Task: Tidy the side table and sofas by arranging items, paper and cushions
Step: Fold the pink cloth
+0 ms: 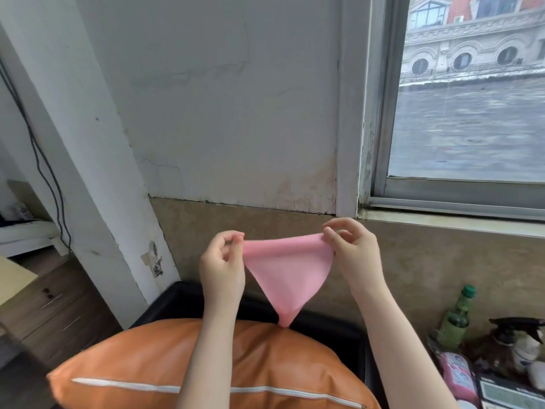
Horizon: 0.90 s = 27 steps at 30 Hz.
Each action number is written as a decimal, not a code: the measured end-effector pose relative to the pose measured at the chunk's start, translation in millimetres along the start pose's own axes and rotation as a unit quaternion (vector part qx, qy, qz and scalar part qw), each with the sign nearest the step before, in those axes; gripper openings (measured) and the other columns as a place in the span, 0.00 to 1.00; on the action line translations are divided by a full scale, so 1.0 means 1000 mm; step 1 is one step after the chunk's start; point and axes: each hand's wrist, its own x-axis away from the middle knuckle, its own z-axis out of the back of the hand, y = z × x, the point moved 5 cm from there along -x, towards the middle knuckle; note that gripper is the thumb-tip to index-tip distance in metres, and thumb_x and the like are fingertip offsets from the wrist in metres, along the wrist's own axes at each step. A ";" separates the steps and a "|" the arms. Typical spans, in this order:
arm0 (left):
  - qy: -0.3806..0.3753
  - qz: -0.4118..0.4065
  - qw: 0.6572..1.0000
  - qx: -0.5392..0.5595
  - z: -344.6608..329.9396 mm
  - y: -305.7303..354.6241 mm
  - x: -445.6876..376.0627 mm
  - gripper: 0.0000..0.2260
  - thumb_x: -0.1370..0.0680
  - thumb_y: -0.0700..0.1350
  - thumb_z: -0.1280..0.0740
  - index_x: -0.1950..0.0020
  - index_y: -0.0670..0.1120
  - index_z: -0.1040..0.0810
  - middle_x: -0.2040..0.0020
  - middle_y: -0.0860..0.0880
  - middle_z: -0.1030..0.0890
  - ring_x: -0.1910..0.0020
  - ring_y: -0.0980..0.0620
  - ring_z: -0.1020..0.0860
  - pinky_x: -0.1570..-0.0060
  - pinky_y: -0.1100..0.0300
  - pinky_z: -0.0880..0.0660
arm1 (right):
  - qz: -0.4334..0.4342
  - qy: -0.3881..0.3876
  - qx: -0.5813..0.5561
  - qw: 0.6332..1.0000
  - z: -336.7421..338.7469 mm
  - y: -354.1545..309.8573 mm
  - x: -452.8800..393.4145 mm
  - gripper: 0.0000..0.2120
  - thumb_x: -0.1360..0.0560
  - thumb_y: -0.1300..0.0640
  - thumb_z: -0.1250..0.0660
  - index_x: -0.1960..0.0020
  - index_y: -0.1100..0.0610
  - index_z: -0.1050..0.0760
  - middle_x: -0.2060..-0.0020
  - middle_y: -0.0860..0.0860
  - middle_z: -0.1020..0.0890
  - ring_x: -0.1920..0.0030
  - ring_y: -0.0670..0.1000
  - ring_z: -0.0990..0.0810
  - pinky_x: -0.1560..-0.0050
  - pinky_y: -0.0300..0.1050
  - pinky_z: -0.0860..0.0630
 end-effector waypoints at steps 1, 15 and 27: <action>0.003 0.003 1.000 0.001 0.000 0.001 0.001 0.06 0.21 0.41 0.37 0.55 0.48 0.22 0.61 0.55 0.20 0.64 0.69 0.25 0.63 0.75 0.32 | 0.000 0.007 0.002 1.000 0.001 0.001 0.000 0.10 0.27 0.63 0.31 0.63 0.50 0.22 0.68 0.50 0.18 0.68 0.43 0.25 0.63 0.39 0.30; -0.037 0.068 0.997 -0.024 0.000 -0.011 0.001 0.03 0.26 0.40 0.30 0.57 0.49 0.20 0.62 0.55 0.19 0.61 0.62 0.22 0.62 0.72 0.29 | 0.027 -0.020 0.047 0.998 0.004 -0.003 -0.002 0.14 0.31 0.66 0.28 0.65 0.46 0.22 0.64 0.45 0.19 0.61 0.42 0.22 0.57 0.35 0.28; -0.110 0.087 0.984 0.106 -0.008 -0.008 0.007 0.12 0.25 0.36 0.31 0.50 0.53 0.22 0.52 0.55 0.18 0.56 0.68 0.21 0.57 0.75 0.28 | -0.029 -0.010 -0.060 0.998 0.004 0.000 -0.002 0.11 0.29 0.65 0.29 0.61 0.49 0.20 0.67 0.44 0.18 0.67 0.36 0.23 0.63 0.29 0.28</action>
